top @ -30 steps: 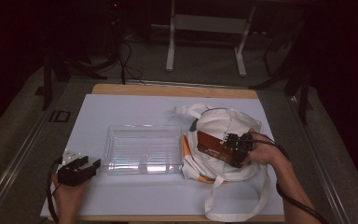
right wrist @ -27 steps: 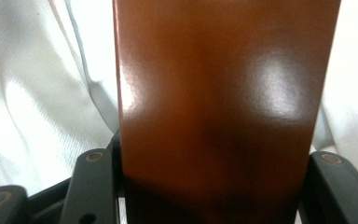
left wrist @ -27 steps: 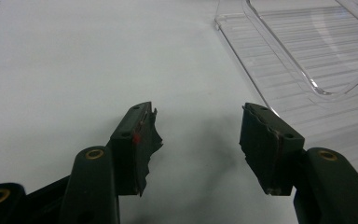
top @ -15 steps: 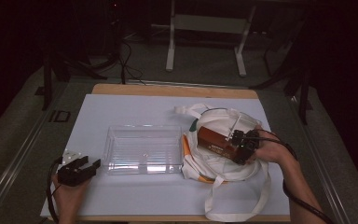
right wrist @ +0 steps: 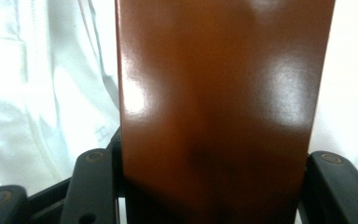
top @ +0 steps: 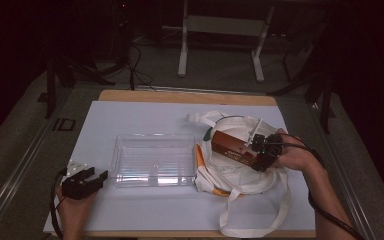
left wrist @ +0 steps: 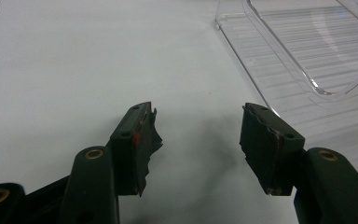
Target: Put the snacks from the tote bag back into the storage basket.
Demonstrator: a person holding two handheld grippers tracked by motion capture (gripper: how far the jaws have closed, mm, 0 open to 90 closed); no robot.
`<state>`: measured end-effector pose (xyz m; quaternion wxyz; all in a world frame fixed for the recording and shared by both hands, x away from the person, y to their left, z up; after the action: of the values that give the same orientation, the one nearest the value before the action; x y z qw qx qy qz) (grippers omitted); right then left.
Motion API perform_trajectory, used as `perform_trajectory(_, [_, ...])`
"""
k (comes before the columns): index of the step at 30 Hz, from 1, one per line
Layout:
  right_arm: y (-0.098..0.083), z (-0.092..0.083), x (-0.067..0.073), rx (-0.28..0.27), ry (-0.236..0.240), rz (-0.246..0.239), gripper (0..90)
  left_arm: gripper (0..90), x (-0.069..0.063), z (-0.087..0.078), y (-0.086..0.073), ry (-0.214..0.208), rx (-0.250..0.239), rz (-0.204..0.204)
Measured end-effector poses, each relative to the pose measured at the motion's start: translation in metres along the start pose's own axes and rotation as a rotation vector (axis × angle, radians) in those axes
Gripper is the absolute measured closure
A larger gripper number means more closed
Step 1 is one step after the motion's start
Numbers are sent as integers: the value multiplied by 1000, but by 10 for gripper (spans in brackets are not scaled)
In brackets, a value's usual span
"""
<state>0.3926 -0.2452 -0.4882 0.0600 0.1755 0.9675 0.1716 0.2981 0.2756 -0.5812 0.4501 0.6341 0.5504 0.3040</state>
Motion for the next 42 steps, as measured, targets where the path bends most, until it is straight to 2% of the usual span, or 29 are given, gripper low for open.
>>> perform_trajectory(12, [2, -21, -2, -10, -21, -17, 431, 444, 0, 0, 0, 0, 1, 0])
perform_trajectory(27, [19, -49, -2, -28, -33, -42, 431, 443, 0, 0, 0, 0, 0, -2])
perform_trajectory(42, [47, -47, 7, -23, -9, -101, 431, 442, 0, 0, 0, -2, -2, -2])
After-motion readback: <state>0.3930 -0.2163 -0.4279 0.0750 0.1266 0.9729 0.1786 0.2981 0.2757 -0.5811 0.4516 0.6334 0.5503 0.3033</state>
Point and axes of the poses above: each handheld gripper's, and its own axes: z roughly forward along the jaws, y roughly out of its top, x roughly to its left, the point moved 6 cm from there along z, roughly forward along the jaws, and after that the axes turned 15 degrees about -x, right-handed, at the moved point
